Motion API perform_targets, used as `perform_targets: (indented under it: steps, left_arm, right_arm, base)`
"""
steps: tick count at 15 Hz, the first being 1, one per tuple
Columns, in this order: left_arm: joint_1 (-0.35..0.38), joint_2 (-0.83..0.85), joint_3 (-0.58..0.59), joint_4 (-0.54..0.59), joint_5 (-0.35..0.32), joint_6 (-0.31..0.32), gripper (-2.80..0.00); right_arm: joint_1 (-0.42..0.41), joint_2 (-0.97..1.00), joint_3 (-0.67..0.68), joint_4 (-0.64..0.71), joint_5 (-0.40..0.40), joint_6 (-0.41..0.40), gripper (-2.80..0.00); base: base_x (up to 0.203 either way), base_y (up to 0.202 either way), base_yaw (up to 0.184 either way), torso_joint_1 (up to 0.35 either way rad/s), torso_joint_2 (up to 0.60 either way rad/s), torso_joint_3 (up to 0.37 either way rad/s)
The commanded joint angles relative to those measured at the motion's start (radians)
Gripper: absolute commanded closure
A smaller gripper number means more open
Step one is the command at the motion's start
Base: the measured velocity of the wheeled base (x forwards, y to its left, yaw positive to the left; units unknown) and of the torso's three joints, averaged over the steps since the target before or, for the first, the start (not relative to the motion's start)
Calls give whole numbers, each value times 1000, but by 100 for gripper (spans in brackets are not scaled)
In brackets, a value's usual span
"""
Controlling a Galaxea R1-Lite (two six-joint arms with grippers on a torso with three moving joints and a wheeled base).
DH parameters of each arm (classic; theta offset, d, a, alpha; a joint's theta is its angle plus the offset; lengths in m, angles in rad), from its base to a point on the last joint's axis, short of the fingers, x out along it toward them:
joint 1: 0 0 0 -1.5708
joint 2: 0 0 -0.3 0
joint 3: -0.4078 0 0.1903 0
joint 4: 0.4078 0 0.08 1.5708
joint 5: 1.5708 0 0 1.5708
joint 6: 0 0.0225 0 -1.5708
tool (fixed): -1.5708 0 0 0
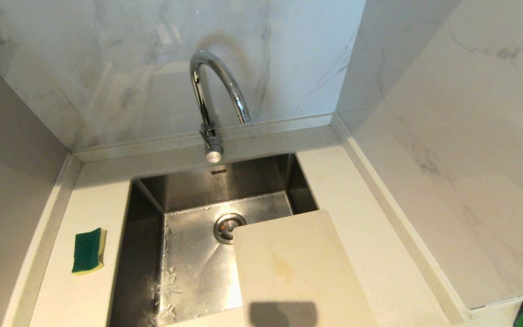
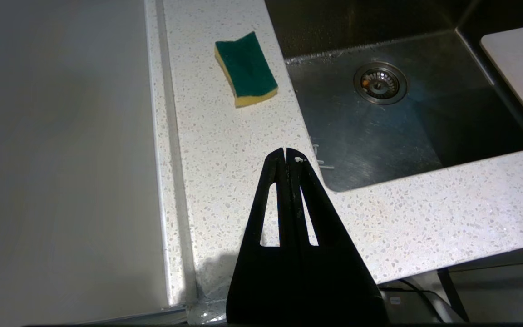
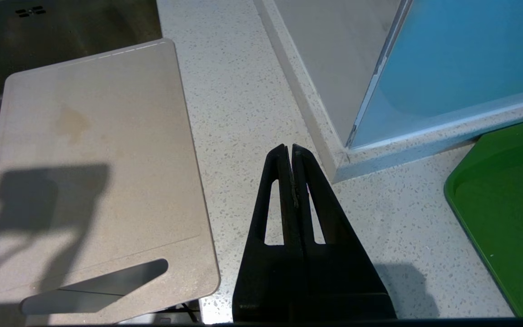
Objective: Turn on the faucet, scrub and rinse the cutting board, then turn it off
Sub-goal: Turn on the tap
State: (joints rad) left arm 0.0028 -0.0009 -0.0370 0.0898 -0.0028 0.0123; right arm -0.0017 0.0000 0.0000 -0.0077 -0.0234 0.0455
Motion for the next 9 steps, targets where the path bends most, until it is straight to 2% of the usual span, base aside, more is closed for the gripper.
perform_targets:
  steps: [1, 9]
  left_arm:
    - [0, 1, 0, 0, 0, 0, 0]
    - [0, 1, 0, 1, 0, 0, 0]
  right_arm:
    - [0, 2, 0, -1, 0, -1, 0]
    - [0, 1, 0, -2, 0, -1, 0]
  base:
    - [0, 0, 0, 0, 0, 0]
    - [0, 0, 0, 0, 0, 0]
